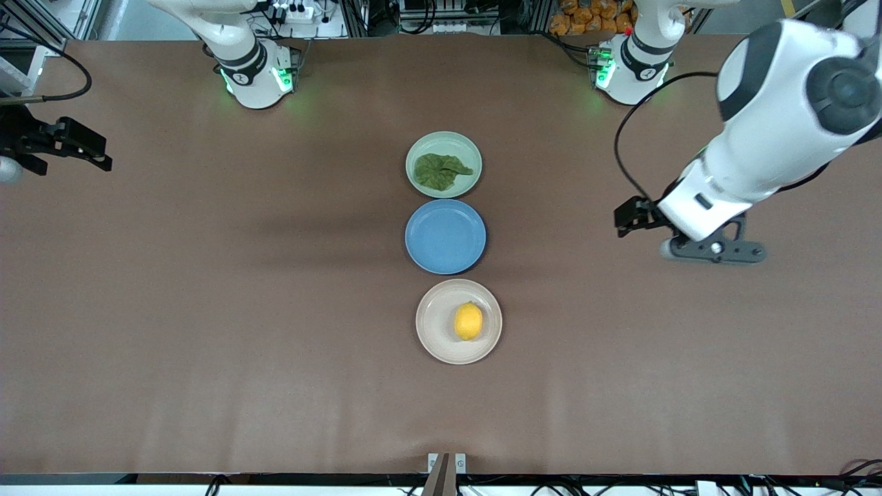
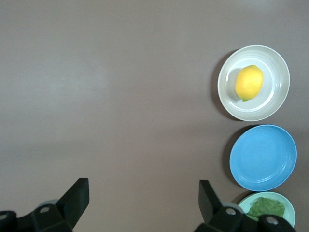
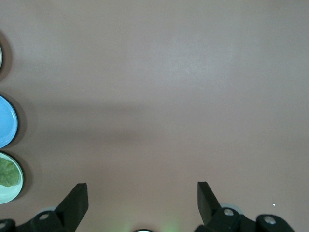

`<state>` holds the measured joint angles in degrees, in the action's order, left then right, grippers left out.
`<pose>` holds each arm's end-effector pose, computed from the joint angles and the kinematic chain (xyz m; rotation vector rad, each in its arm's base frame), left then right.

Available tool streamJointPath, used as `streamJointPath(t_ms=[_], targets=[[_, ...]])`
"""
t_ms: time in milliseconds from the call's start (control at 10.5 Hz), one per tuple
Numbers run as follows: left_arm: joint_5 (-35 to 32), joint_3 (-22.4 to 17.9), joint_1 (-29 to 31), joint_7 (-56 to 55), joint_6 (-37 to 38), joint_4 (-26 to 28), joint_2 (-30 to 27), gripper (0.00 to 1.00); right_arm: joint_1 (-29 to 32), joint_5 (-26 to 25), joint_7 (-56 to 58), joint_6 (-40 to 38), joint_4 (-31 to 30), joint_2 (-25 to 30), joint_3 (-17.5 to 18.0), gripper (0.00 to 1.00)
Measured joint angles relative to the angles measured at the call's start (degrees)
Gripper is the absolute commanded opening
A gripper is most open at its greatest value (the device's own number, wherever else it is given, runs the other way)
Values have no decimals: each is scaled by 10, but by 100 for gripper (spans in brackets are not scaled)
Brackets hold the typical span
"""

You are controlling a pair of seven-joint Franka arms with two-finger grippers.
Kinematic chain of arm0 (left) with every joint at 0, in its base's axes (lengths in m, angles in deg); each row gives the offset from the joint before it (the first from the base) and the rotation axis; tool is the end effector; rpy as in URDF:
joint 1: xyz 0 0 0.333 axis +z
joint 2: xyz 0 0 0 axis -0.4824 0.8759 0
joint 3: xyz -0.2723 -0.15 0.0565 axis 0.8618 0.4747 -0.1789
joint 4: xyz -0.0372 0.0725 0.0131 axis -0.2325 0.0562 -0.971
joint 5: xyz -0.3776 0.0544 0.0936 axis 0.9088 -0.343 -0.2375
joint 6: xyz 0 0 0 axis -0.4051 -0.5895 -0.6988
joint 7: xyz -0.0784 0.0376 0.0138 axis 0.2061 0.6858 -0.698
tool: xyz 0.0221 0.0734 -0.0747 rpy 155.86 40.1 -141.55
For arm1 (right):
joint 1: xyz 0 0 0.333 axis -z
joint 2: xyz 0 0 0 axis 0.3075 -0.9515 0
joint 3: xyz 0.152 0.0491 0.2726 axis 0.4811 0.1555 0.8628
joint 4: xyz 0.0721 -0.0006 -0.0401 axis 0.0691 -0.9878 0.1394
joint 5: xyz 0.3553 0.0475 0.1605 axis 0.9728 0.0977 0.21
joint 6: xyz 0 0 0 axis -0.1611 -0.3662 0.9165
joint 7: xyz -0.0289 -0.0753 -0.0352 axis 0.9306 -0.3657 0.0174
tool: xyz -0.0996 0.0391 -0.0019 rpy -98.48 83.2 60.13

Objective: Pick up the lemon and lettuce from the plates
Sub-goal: 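Lower the left gripper over the lemon while the right gripper reaches forward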

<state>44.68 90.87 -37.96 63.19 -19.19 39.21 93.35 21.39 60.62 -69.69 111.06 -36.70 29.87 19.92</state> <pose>0.6036 -0.2032 0.5228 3.0535 -0.1323 -0.0025 0.5427 0.0022 0.6478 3.1266 0.1041 -0.1007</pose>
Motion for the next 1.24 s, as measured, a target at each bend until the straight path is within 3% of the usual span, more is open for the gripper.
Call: streamJointPath(t_ms=[764,1242], targets=[[47,3,-35,-13,-152,-10,133,100,-54,0,-52,-1,-18,0,5,100],[47,5,-86,-69,-241,-42,194,100,-132,5,-185,-2,-43,2,8,100]])
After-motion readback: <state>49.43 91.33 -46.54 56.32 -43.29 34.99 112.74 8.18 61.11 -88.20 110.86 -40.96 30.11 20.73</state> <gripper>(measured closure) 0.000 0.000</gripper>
